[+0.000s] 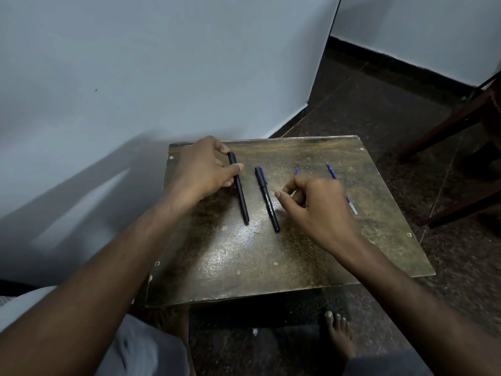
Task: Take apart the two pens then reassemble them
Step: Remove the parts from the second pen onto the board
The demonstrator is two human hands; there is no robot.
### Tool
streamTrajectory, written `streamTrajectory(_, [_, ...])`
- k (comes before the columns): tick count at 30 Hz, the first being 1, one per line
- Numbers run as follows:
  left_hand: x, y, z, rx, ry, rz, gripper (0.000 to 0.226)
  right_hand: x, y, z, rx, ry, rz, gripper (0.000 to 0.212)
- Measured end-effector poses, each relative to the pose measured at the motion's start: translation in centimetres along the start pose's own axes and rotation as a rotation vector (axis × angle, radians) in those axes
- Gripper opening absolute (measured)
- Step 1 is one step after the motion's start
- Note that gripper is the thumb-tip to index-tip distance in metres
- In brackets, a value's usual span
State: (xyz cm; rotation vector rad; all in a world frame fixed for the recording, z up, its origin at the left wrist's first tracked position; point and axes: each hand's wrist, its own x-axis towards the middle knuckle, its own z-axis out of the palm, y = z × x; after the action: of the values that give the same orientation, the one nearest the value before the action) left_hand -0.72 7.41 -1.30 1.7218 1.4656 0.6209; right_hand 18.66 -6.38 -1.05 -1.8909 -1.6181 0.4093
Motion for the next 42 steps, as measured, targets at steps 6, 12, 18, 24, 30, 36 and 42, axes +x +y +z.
streamTrajectory(6, [-0.4,0.2,1.1,0.108,-0.041,0.028,0.039,0.0,0.5,0.4,-0.093,-0.025,-0.008,0.015])
streamTrajectory(12, [-0.6,0.4,1.0,0.195,-0.018,0.057,0.037,-0.1,0.4,0.4,-0.161,-0.047,0.007,0.015])
streamTrajectory(18, [-1.6,0.7,0.6,0.370,0.125,0.277,0.028,0.1,0.6,1.6,-0.159,-0.082,0.043,0.031])
streamTrajectory(24, [-2.4,1.0,1.8,0.344,-0.041,0.290,0.011,0.6,0.1,2.0,-0.220,-0.131,0.117,0.036])
streamTrajectory(30, [-2.3,1.8,1.9,0.291,0.009,0.285,0.019,0.7,-0.2,1.4,-0.112,-0.053,0.116,0.025])
streamTrajectory(36, [-2.2,2.8,1.9,-0.301,-0.049,0.062,0.026,-0.1,-0.8,-0.2,0.038,0.029,0.010,0.018])
streamTrajectory(42, [-3.2,2.9,3.8,-0.498,-0.163,0.042,0.021,-0.3,-0.3,-0.3,0.026,0.048,-0.014,0.021])
